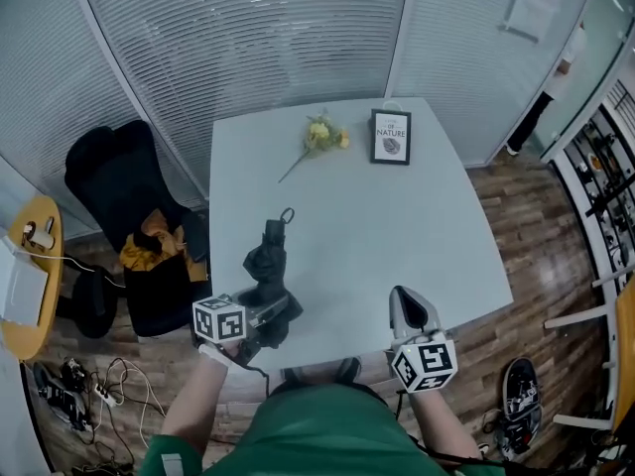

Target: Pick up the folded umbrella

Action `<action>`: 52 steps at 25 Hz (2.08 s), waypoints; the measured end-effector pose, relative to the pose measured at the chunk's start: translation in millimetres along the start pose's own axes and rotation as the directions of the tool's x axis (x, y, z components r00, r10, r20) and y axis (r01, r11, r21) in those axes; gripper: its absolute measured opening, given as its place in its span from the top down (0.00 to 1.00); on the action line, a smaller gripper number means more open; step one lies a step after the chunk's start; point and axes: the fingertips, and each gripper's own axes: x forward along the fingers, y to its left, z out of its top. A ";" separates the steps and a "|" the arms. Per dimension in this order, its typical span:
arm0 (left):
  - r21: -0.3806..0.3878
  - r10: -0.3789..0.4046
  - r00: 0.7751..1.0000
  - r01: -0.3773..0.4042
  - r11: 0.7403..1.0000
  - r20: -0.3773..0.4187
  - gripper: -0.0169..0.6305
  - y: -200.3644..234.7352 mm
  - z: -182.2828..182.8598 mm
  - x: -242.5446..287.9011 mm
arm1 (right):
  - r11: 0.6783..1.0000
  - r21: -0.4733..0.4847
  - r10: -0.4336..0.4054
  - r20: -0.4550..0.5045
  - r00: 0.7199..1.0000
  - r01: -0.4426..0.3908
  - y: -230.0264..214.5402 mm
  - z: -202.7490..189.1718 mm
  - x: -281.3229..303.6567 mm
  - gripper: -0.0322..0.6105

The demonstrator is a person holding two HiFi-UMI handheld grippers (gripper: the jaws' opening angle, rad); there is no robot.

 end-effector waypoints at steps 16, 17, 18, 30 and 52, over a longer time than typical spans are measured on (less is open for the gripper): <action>0.168 -0.143 0.925 0.088 0.982 0.351 0.53 -111.2 120.1 -85.9 | 0.996 -0.049 0.073 0.081 0.994 -0.069 20.8 47.9 23.6 0.95; 0.186 -0.141 0.920 0.076 0.980 0.365 0.53 -113.7 125.9 -89.9 | 0.996 -0.053 0.072 0.087 0.994 -0.068 20.1 51.9 24.0 0.95; 0.201 -0.139 0.915 0.065 0.977 0.380 0.53 -115.6 131.7 -93.5 | 0.996 -0.058 0.071 0.093 0.993 -0.066 19.3 55.9 24.5 0.95; 0.309 -0.063 0.838 -0.129 0.942 0.542 0.53 -118.7 182.9 -135.2 | 0.994 -0.104 0.065 0.204 0.977 -0.045 14.6 97.4 18.9 0.94; 0.277 -0.032 0.852 -0.134 0.951 0.523 0.53 -109.6 161.6 -124.7 | 0.990 -0.128 0.081 0.249 0.965 -0.051 16.2 102.5 17.4 0.95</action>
